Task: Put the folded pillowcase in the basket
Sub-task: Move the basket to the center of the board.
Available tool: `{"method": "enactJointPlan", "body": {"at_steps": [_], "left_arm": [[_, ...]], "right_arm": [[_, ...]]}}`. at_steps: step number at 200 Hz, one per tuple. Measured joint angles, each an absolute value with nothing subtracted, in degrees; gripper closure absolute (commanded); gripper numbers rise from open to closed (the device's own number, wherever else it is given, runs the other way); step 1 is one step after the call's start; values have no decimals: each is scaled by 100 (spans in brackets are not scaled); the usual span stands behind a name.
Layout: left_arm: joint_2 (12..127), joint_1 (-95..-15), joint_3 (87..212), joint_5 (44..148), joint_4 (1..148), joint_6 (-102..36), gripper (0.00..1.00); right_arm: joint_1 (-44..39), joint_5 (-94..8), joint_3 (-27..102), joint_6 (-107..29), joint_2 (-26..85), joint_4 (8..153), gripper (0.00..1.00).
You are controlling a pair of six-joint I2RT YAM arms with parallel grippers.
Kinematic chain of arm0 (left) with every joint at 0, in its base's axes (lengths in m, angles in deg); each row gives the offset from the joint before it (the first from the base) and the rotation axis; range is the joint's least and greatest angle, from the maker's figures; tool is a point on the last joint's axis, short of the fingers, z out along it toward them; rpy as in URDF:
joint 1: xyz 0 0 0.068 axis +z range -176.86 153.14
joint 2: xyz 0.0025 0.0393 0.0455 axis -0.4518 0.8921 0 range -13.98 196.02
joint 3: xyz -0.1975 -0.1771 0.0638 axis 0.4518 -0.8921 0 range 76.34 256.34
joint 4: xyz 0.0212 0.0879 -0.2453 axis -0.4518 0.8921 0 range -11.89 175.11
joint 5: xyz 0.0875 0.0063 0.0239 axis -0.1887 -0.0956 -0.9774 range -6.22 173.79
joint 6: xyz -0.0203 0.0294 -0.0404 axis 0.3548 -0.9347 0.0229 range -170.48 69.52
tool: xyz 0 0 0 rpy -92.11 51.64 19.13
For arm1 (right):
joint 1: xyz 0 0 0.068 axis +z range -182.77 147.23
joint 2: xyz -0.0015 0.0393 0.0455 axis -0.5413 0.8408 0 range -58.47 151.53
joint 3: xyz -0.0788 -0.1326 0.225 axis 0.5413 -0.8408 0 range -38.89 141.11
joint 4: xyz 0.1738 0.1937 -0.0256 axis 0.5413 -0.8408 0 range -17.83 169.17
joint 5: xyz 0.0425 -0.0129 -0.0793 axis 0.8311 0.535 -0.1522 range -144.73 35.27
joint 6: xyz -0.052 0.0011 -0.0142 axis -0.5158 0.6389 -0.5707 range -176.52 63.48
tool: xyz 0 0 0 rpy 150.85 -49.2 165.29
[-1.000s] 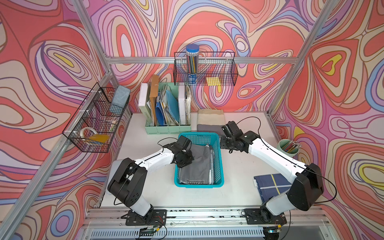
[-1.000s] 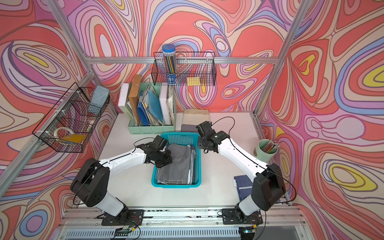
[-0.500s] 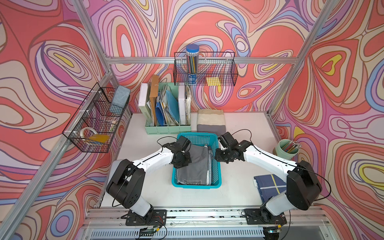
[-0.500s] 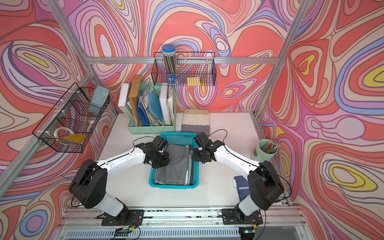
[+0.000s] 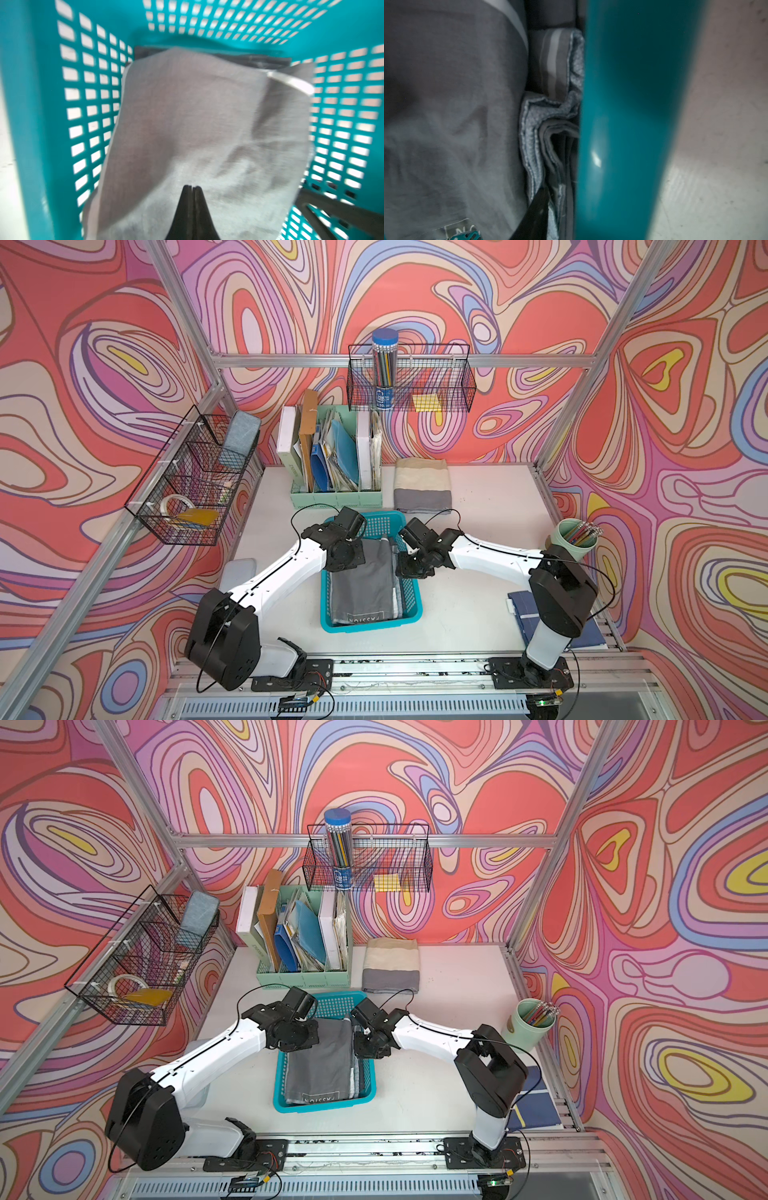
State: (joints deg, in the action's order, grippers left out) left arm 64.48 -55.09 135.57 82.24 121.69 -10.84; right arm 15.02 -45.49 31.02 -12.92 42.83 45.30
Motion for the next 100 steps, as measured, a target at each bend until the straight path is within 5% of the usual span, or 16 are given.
{"method": "enactJointPlan", "body": {"at_steps": [59, 71, 85, 100], "left_arm": [[6109, -5494, 14147, 8168, 12263, -1473, 76], [6076, -5494, 14197, 8168, 12267, -1515, 75], [6067, -5494, 14271, 8203, 12265, -1541, 75], [6067, -5494, 14326, 8275, 12260, -1561, 76]], "right_arm": [[1474, -5765, 3229, -1076, 3463, 3936, 49], [1358, -6016, 3242, -1082, 3098, 3842, 60], [993, -6156, 3242, -1137, 2751, 3798, 100], [354, -6226, 3249, -1316, 2611, 3822, 100]]}}
